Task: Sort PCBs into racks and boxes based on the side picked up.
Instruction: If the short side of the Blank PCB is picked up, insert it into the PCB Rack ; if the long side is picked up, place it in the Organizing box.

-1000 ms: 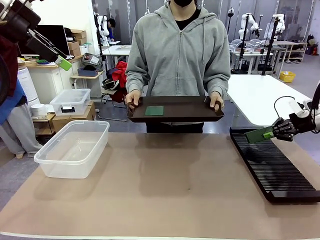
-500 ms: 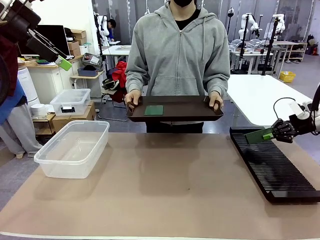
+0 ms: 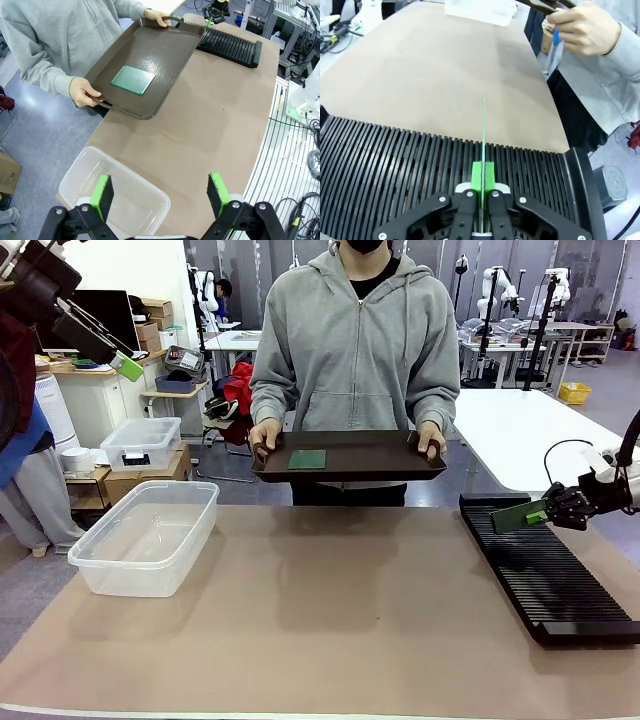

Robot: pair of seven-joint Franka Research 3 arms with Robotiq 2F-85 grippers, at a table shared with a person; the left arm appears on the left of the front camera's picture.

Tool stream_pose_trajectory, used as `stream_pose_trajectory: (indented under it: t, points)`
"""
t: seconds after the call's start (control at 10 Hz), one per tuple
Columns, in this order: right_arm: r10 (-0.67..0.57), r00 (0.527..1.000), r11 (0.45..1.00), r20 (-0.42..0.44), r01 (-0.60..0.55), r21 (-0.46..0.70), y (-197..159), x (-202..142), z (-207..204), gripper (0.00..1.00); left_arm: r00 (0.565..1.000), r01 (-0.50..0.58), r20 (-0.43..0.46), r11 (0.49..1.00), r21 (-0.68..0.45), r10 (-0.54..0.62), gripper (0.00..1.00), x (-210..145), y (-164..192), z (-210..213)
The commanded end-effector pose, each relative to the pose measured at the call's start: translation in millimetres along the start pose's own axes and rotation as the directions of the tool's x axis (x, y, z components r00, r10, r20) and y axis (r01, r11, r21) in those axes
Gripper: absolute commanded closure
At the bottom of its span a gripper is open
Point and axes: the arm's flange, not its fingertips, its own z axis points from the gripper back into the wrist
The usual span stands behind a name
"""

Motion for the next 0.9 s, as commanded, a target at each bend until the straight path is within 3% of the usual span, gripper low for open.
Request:
stream_pose_trajectory:
  t: [0.0,0.3,0.8]
  points:
    - [-0.041,0.999,0.998,0.004,0.041,0.044,-11.4,-7.0,8.4,0.98,1.0,0.002,0.003,1.0,0.003,-0.002,0.0,-1.2,0.4,-1.4]
    - [-0.094,0.995,0.99,-0.029,0.096,0.1,-20.2,-15.0,6.1,0.98,1.0,0.002,0.003,1.0,0.003,-0.002,0.0,-1.2,0.4,-1.4]
    - [-0.149,0.989,0.984,0.004,0.148,0.102,-27.9,-34.3,-4.9,0.98,1.0,0.002,0.003,1.0,0.003,-0.002,0.0,-1.2,0.4,-1.4]
